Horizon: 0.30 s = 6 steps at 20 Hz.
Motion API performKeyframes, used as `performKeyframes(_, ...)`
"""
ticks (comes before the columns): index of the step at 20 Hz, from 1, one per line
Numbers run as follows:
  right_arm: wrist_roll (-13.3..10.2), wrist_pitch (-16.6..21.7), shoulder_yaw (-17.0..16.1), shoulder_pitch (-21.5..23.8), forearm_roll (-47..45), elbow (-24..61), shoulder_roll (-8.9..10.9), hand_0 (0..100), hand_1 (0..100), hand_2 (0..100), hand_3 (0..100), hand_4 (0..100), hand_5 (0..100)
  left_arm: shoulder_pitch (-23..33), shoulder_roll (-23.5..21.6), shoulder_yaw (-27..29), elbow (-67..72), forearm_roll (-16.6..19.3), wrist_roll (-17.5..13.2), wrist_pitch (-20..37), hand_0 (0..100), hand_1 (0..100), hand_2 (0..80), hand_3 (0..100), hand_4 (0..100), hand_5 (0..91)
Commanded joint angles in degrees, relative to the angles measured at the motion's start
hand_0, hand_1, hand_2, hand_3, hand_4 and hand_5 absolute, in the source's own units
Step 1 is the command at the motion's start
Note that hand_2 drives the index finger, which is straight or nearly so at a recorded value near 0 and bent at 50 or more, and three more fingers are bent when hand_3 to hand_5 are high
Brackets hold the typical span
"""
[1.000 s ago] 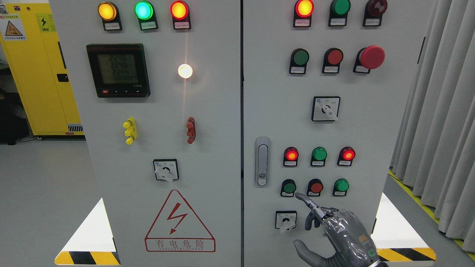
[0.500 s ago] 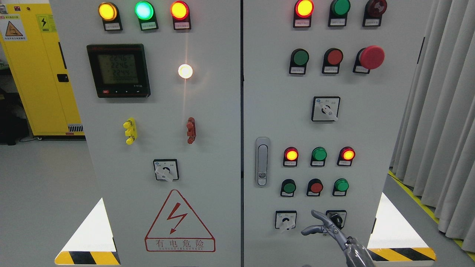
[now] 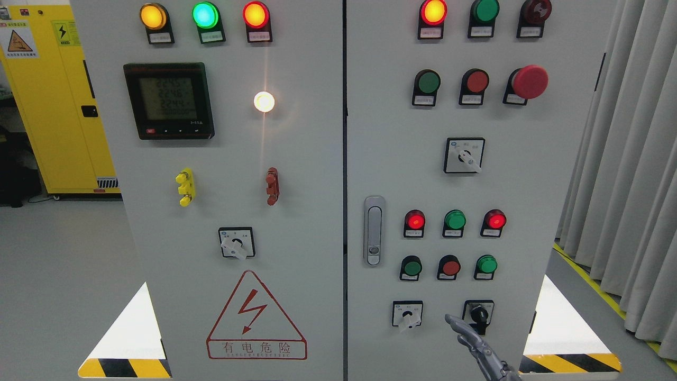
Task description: Press green start button
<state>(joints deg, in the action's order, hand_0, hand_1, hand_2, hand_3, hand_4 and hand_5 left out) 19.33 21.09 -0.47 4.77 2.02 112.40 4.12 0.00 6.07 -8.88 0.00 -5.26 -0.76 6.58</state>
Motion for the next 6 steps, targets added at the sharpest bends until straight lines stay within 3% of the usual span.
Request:
performKeyframes(1,0.7,-0.1,-0.1,1.0,-1.8,1.2,-0.08,35,48,0,0,5,0,-0.8,0.0,0.0,-1.6,0.0,0.0,0.0,12,56,0.0,0,0,0.0)
performKeyframes(6,0.7,-0.3,0.6,1.0,-4.5,1.2,0.36,33,48,0,0,7,0,-0.8,0.0,0.0,-1.6,0.0,0.0,0.0,12,56,0.0,0,0,0.0)
